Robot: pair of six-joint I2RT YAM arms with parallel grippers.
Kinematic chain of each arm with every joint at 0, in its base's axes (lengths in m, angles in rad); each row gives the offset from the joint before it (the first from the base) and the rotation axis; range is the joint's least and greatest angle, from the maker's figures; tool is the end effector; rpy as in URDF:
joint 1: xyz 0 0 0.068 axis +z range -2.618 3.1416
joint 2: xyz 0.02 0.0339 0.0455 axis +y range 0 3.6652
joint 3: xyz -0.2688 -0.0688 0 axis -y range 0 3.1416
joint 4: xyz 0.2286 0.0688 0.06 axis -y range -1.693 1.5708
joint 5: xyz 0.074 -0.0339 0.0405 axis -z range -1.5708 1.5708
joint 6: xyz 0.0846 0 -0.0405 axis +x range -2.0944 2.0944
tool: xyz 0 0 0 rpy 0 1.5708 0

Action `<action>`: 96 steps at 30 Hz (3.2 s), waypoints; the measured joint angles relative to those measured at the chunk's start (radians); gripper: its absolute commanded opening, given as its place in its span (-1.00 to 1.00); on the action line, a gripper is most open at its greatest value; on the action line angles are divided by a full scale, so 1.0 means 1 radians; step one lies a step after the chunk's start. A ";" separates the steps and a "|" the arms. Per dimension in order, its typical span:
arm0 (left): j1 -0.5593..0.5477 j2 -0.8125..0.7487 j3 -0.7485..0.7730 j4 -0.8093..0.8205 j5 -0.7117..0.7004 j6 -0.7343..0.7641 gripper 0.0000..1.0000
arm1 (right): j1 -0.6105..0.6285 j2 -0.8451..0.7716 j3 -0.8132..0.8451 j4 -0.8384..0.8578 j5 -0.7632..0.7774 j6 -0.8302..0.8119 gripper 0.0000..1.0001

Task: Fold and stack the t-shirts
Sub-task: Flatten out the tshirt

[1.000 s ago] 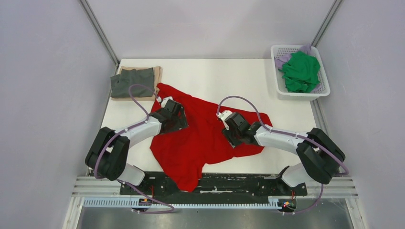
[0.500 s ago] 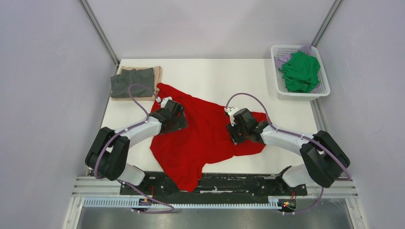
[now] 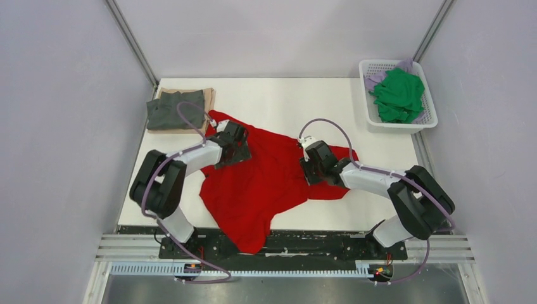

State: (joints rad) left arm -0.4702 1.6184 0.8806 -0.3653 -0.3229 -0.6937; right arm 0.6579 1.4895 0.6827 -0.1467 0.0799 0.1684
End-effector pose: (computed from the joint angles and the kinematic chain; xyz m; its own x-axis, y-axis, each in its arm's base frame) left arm 0.2902 -0.1173 0.1350 -0.8050 -0.2710 -0.5277 -0.2765 0.9584 -0.0705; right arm 0.2346 0.1728 0.1287 -0.7321 -0.3546 -0.5816 -0.4567 0.8890 0.0329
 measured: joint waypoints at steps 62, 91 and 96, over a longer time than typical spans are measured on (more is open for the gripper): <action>-0.054 -0.492 -0.377 -0.199 0.152 -0.280 -0.57 | -0.198 -0.230 -0.159 -0.006 0.362 0.288 0.96; -0.055 -0.583 -0.364 -0.137 -0.023 -0.237 -0.96 | -0.304 -0.275 -0.172 -0.185 0.454 0.268 0.96; -0.054 -0.618 -0.364 -0.139 -0.068 -0.228 -0.96 | -0.310 -0.447 -0.164 -0.388 0.551 0.286 0.96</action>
State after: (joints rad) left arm -0.5240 1.0000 0.5171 -0.5041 -0.3908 -0.9218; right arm 0.3481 1.0424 0.5186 -0.5350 0.6308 0.4545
